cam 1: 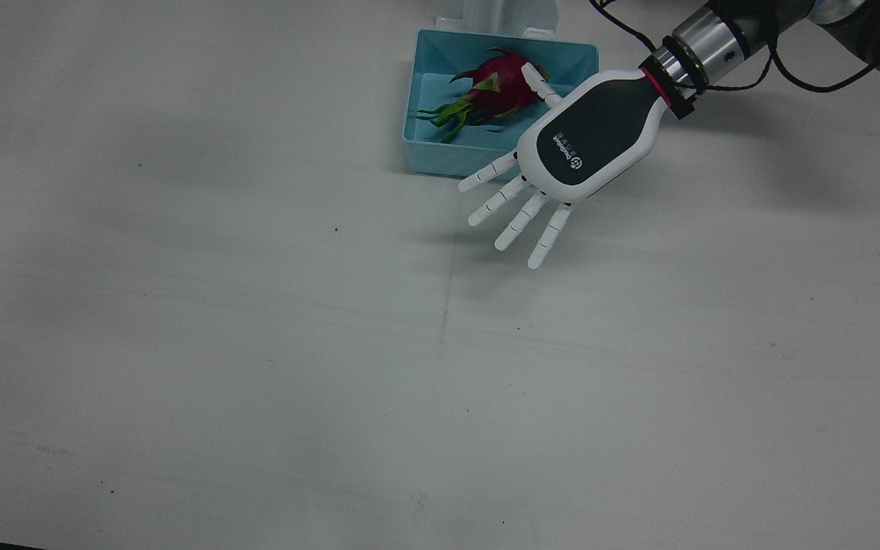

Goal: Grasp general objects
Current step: 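Lower the dragon fruit into the blue tray and open the left hand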

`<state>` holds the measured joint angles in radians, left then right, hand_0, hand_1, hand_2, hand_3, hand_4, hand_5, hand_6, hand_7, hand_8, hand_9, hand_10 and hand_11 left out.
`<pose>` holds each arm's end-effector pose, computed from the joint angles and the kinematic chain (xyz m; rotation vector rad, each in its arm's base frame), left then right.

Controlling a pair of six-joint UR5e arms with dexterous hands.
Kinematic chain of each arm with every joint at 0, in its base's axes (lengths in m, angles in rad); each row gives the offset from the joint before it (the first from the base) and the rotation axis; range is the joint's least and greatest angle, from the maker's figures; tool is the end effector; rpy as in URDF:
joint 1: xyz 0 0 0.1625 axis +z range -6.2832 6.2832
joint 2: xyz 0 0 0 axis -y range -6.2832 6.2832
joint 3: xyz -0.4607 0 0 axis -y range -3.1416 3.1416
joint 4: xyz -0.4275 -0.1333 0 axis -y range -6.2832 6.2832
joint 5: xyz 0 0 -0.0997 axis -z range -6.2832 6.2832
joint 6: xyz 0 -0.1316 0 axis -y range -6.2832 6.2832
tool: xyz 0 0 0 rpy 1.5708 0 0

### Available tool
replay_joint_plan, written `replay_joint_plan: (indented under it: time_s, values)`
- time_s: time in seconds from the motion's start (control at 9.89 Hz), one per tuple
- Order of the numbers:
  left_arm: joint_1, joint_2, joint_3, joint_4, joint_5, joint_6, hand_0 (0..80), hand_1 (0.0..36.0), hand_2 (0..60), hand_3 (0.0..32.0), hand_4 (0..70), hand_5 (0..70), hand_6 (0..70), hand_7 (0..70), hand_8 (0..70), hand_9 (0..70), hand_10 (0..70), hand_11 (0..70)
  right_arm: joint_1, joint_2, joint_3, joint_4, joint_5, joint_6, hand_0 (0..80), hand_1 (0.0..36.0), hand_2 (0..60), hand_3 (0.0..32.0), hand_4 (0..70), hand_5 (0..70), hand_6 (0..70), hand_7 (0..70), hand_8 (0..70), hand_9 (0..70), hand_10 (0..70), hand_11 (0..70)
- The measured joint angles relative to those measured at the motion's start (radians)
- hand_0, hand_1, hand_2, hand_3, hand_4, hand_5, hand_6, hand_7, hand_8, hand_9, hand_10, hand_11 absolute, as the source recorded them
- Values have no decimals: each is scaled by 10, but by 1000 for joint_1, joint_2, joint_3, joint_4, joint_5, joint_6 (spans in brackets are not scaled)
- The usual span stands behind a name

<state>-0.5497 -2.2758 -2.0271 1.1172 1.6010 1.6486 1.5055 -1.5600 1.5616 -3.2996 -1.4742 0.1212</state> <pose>0.4479 -0.4261 0.2150 0.4793 1.5532 -0.3397 0.1100 -0.5547 0.7414 0.0726 1.9750 -2.3052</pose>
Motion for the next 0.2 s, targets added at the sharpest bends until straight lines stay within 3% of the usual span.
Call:
replay_joint_plan:
  time_s: [0.2]
  values:
    - [-57, -29, 69, -92, -5, -43, 0, 0, 0, 44, 33, 0, 0, 19, 54, 0, 0, 0, 0, 0, 0, 0, 0, 0, 0, 0, 0, 0, 0, 0, 0, 0, 0, 0, 0, 0]
